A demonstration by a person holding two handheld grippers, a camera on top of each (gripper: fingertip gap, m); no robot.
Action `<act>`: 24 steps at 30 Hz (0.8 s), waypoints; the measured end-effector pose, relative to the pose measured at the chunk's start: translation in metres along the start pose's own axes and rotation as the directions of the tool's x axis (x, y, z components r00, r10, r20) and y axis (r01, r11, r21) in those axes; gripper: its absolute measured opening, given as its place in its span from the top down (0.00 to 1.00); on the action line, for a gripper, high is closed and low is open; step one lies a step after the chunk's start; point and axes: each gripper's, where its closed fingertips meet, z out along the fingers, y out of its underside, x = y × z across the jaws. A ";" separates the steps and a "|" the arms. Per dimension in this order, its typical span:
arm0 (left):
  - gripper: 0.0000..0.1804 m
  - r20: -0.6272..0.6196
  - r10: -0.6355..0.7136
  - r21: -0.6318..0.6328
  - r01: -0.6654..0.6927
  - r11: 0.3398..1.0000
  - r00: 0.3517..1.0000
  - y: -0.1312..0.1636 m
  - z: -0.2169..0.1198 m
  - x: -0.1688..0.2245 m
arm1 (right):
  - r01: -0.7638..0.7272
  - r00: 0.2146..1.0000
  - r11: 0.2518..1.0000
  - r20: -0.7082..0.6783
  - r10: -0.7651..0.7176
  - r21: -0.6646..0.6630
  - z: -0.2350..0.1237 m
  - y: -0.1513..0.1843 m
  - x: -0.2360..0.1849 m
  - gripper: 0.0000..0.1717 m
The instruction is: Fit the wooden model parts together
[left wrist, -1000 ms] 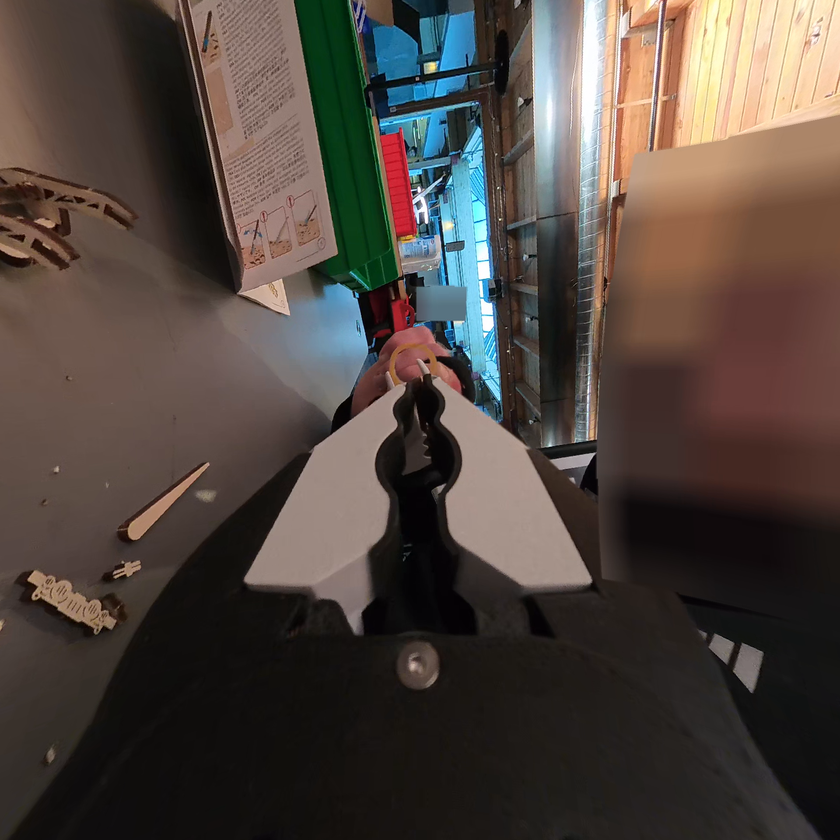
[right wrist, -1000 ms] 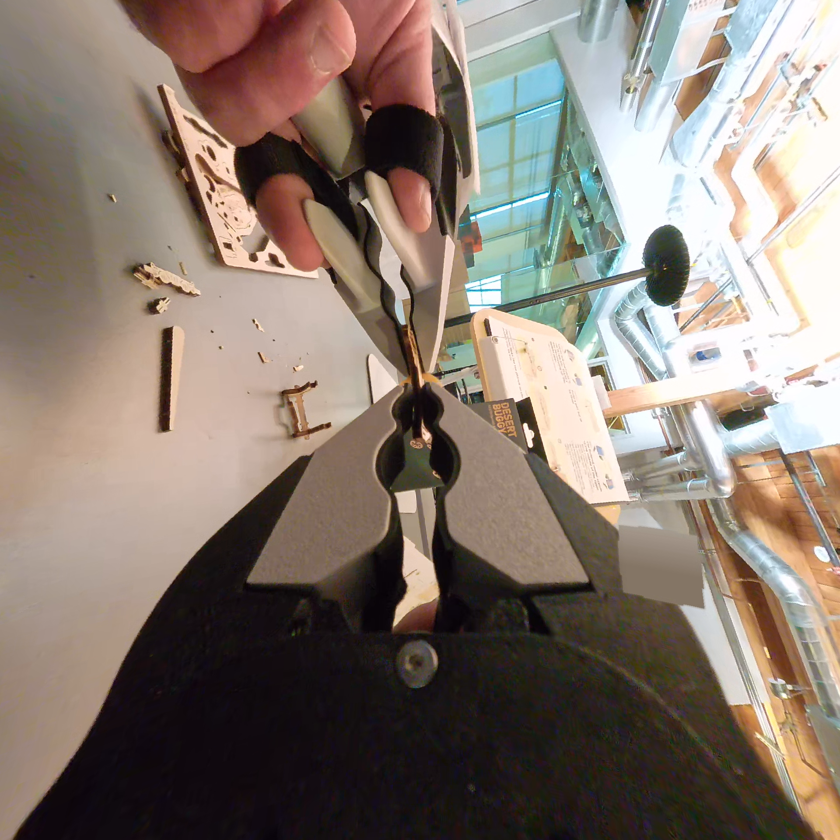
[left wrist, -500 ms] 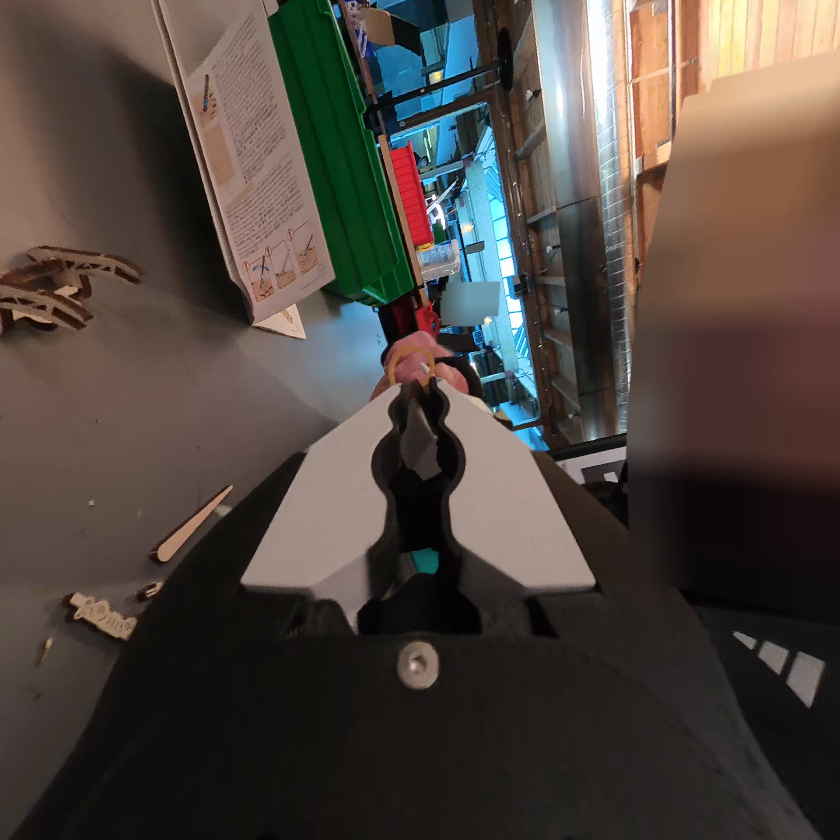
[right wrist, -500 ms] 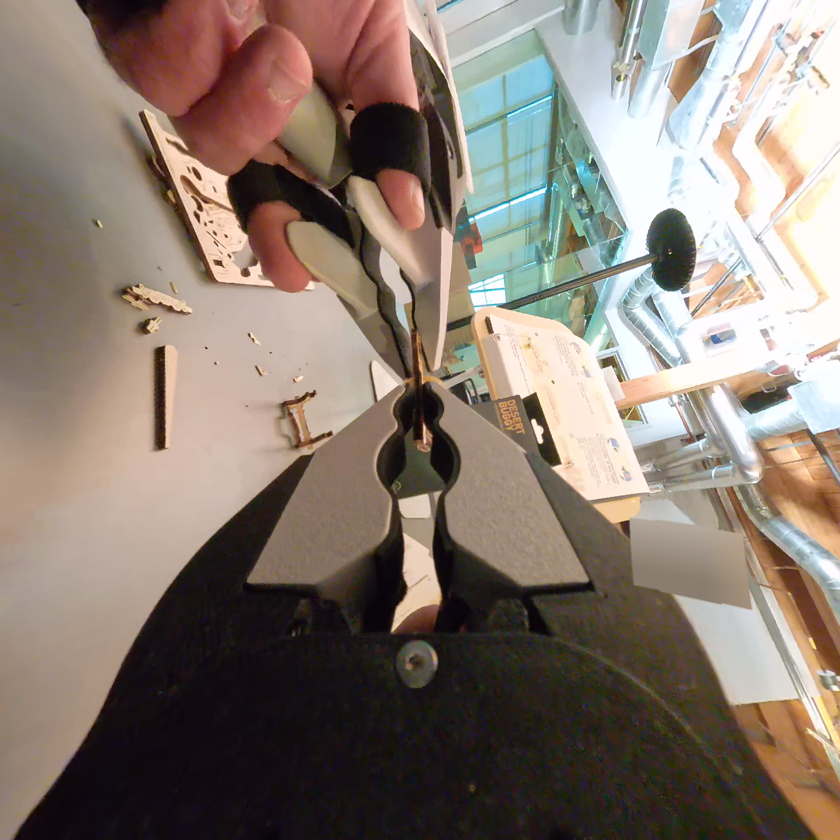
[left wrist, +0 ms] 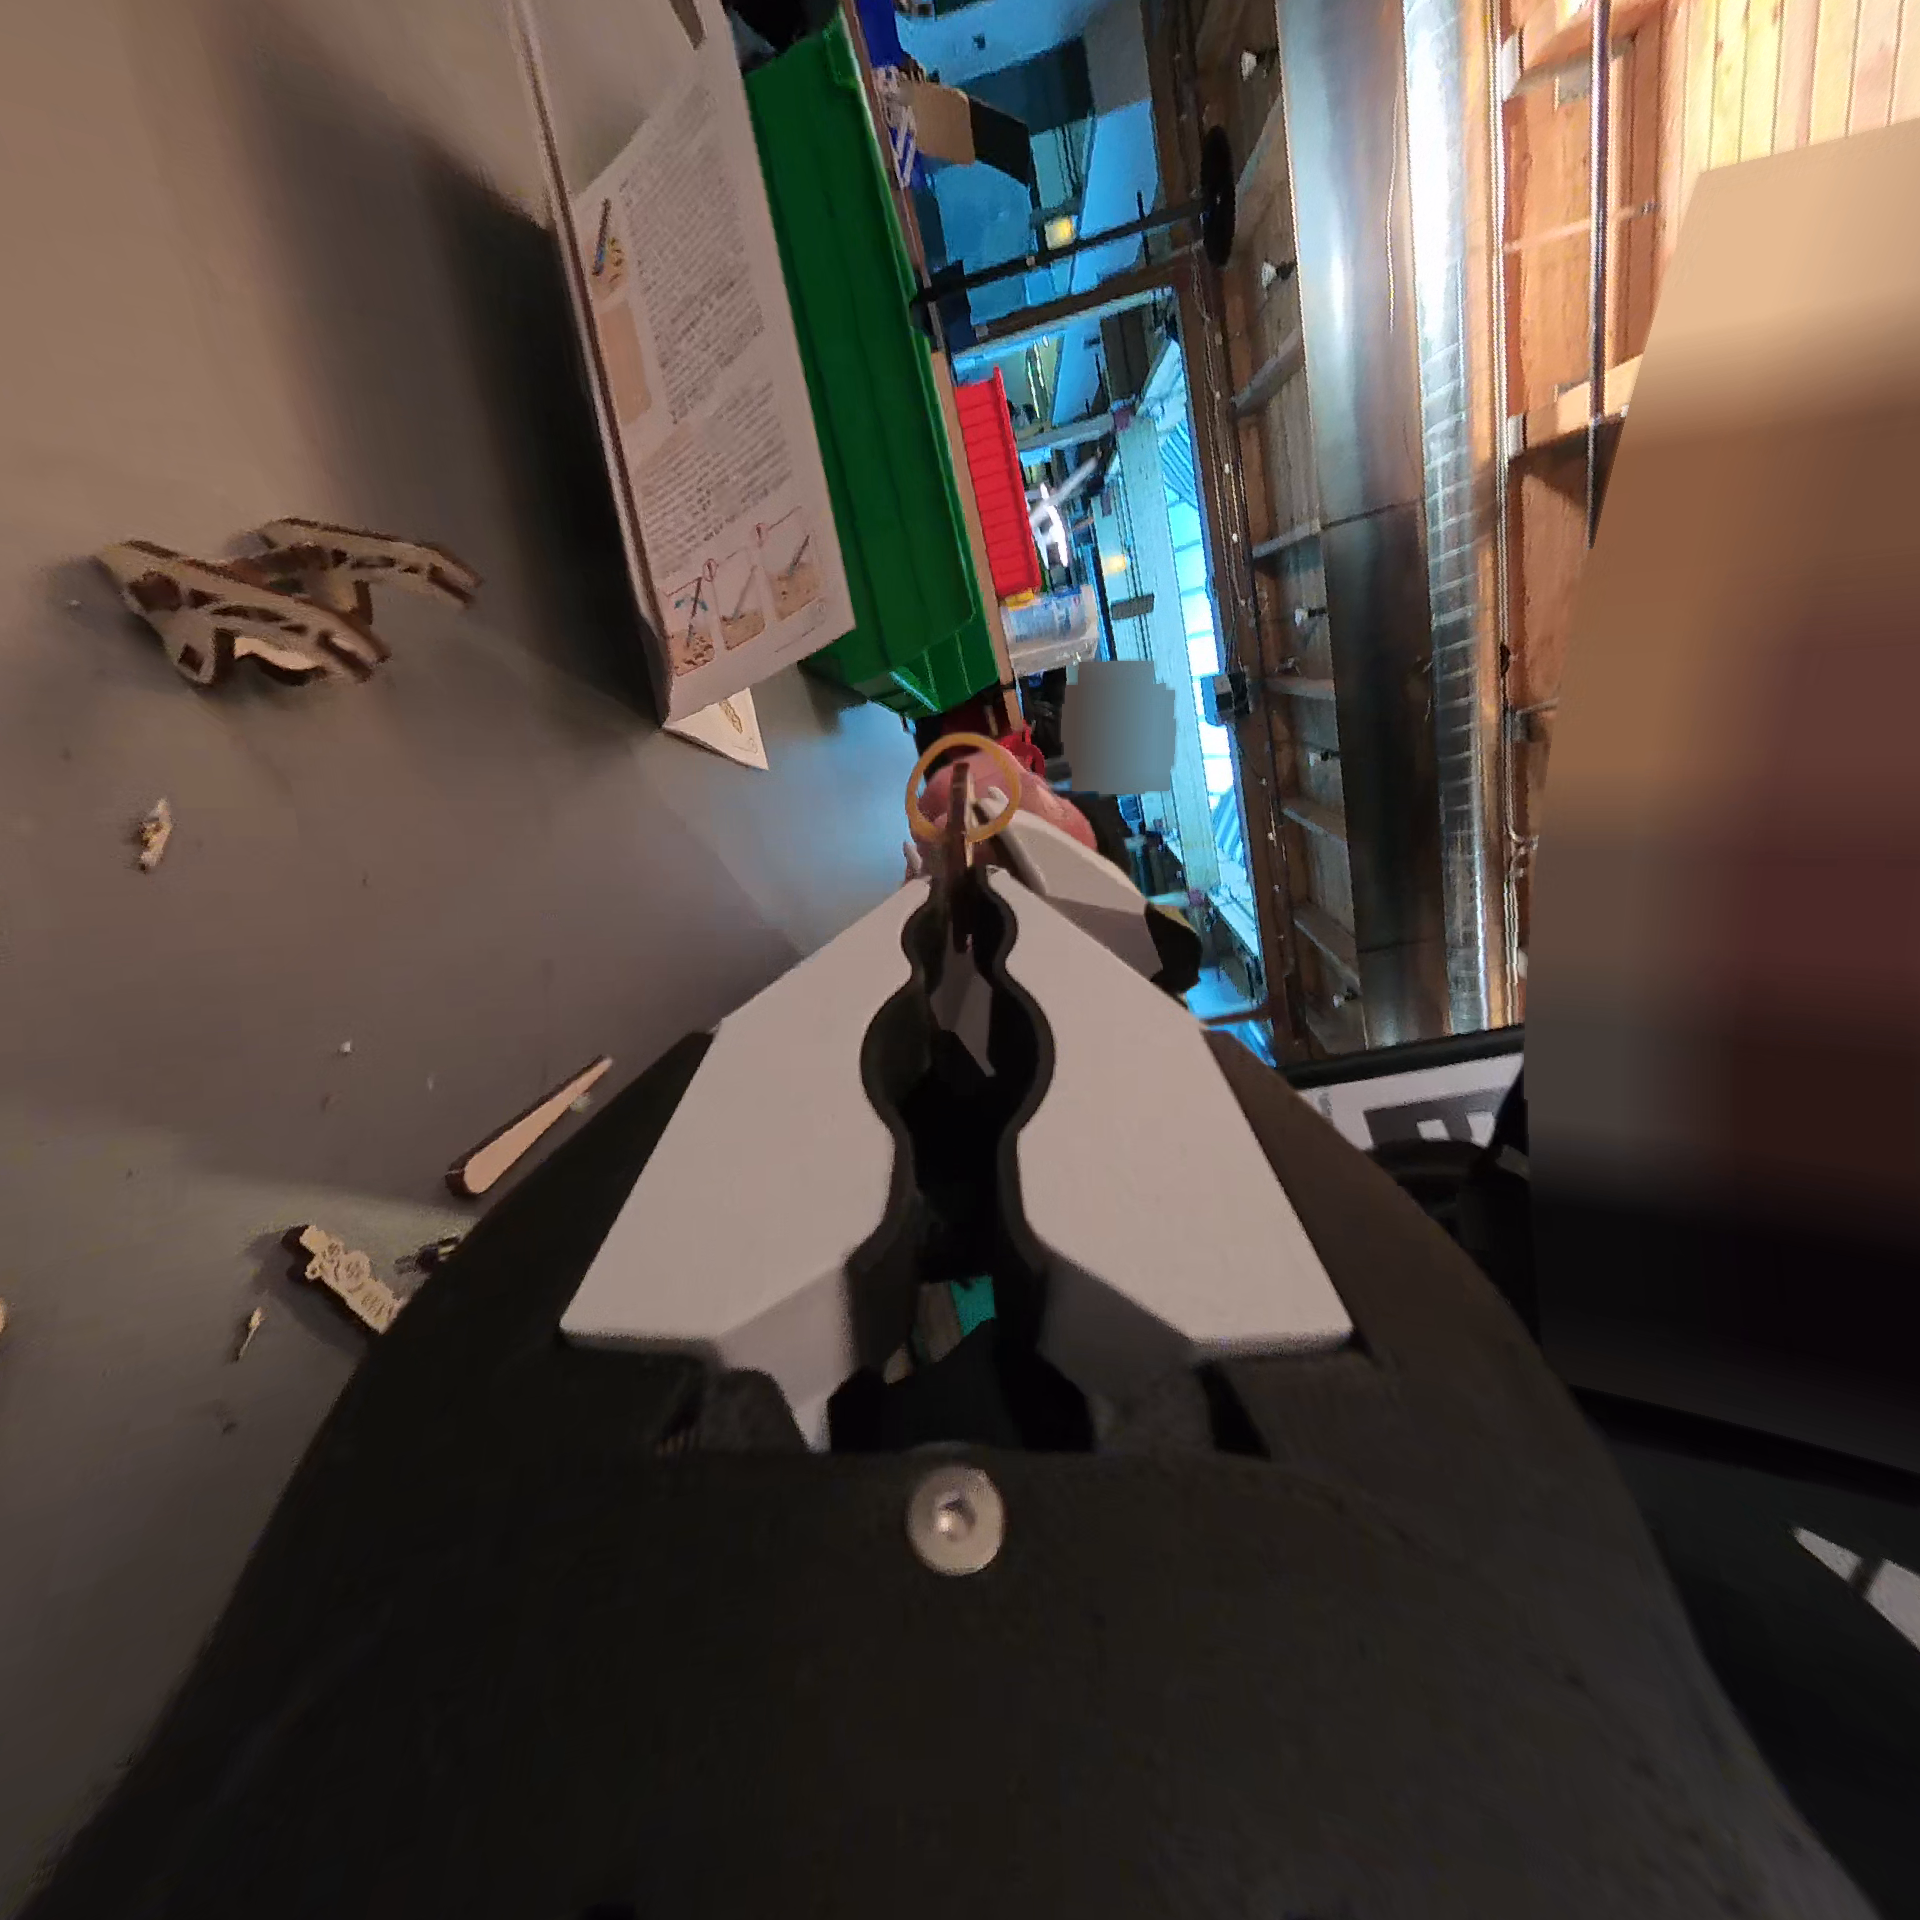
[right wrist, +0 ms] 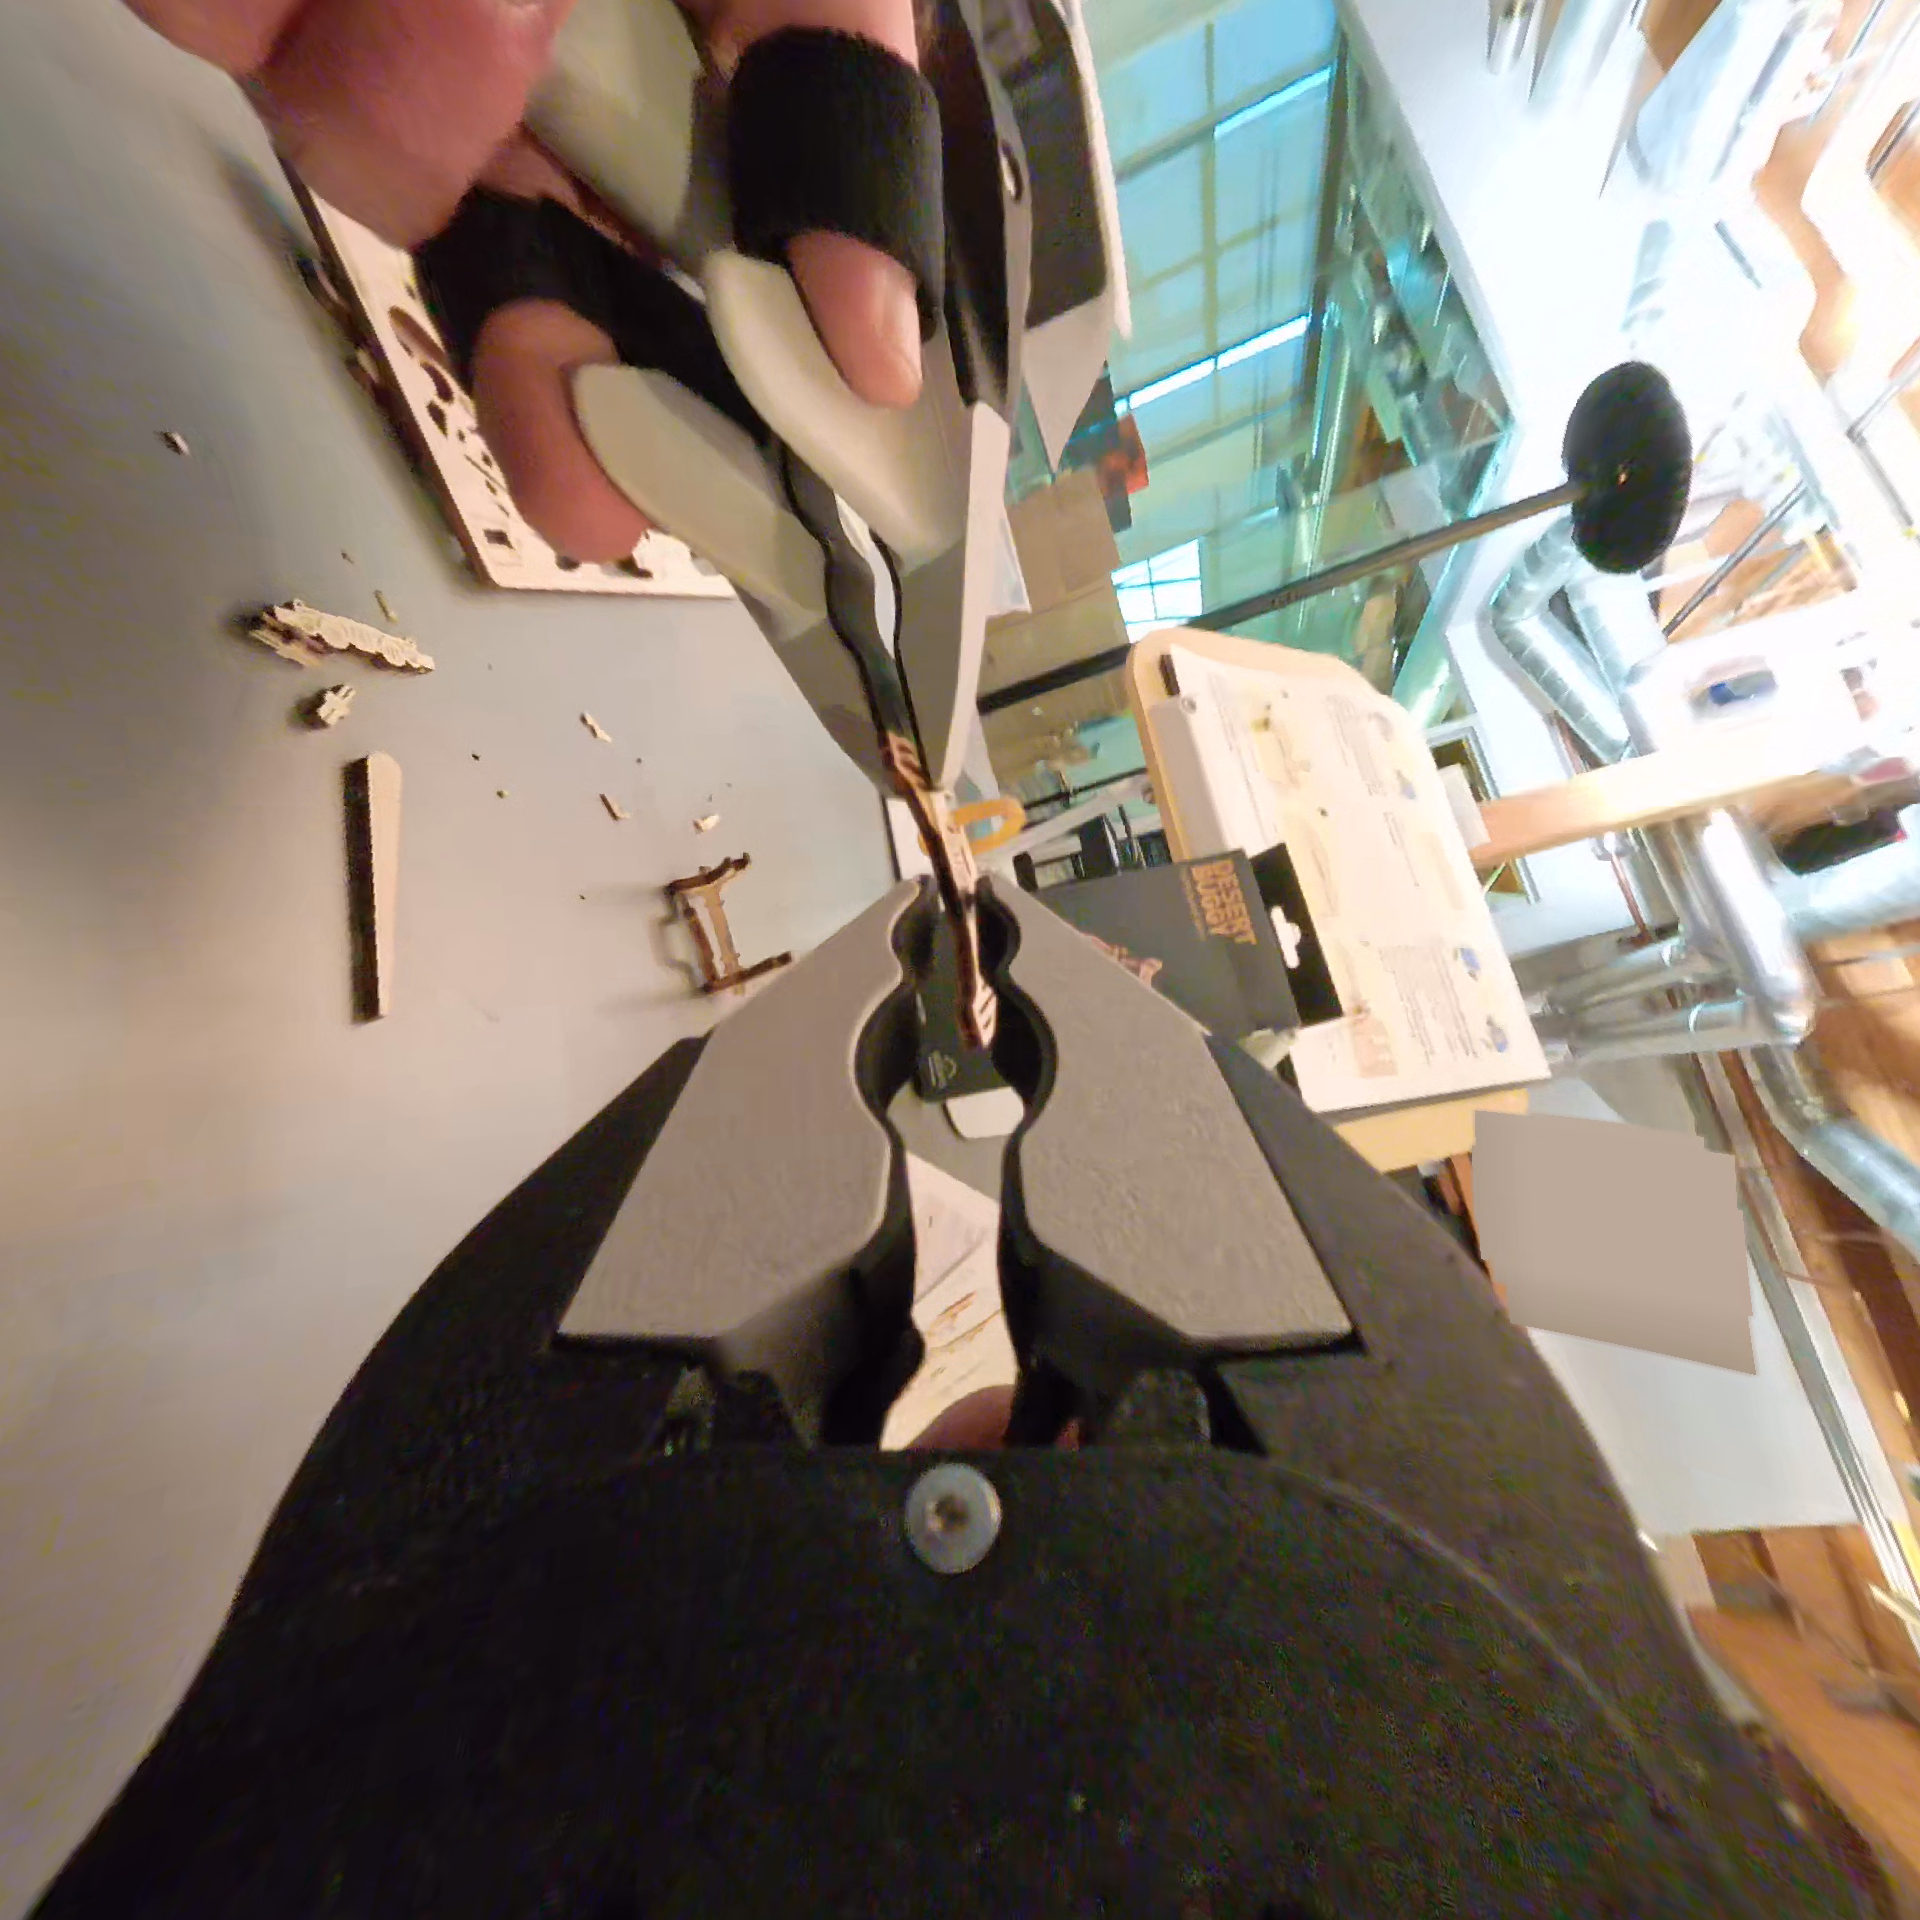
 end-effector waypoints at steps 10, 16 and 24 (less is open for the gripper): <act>0.99 0.006 -0.054 0.101 0.053 0.993 0.999 -0.007 0.004 -0.010 | -0.043 0.999 0.992 -0.021 0.040 -0.116 0.005 0.009 -0.005 0.99; 0.98 -0.039 -0.100 0.106 0.104 0.989 0.994 -0.006 0.005 -0.011 | -0.082 0.997 0.987 -0.015 0.081 -0.140 0.008 0.012 -0.009 1.00; 0.96 -0.006 -0.001 0.080 0.001 0.997 1.000 -0.006 -0.002 -0.010 | -0.110 0.993 0.986 0.019 0.114 -0.129 0.010 0.014 -0.010 1.00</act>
